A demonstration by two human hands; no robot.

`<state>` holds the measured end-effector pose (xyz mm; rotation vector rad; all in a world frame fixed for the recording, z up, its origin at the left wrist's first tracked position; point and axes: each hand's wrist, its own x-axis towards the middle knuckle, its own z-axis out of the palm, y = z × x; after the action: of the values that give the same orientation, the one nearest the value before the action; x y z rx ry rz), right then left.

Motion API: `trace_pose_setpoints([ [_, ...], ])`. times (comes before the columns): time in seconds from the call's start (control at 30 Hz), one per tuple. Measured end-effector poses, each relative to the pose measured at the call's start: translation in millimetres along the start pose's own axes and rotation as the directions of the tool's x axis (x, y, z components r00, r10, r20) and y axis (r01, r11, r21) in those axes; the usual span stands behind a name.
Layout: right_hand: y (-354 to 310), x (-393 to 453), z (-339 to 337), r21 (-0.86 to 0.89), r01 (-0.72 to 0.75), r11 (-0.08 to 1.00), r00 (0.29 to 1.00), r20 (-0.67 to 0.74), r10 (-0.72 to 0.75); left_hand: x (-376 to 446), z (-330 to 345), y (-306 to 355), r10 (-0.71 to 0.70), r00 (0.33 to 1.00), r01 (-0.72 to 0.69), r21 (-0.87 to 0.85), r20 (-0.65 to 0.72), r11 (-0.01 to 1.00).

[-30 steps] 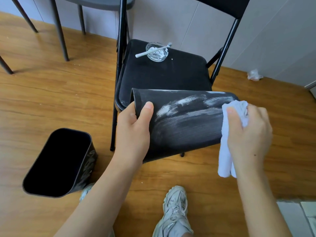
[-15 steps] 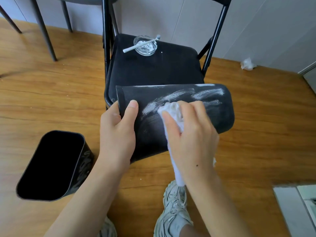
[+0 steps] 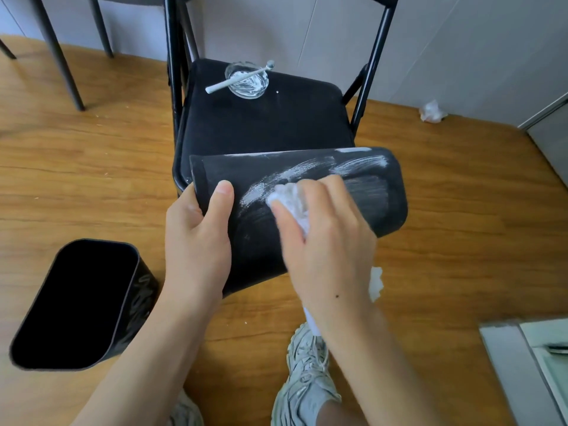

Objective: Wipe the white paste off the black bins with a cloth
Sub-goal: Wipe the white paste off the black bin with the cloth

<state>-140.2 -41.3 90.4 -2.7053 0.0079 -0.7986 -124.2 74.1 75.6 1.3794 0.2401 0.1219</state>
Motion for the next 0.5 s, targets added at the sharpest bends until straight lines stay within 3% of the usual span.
trace_pose_setpoints([
  [0.23, 1, 2, 0, 0.014, 0.016, 1.0, 1.0, -0.006, -0.016, 1, -1, -1, -0.014, 1.0, 0.014, -0.025, -0.004, 1.0],
  [0.43, 85, 31, -16, -0.088, -0.314, 0.945, 0.943, -0.142, 0.3, 4, -1, -1, 0.001, 1.0, -0.001, -0.008, -0.001, 1.0],
  [0.5, 100, 34, -18, -0.081, -0.351, 0.933, 0.928, -0.167, 0.334, 4, 0, 1, -0.016, 1.0, 0.016, -0.014, 0.0, 1.0],
])
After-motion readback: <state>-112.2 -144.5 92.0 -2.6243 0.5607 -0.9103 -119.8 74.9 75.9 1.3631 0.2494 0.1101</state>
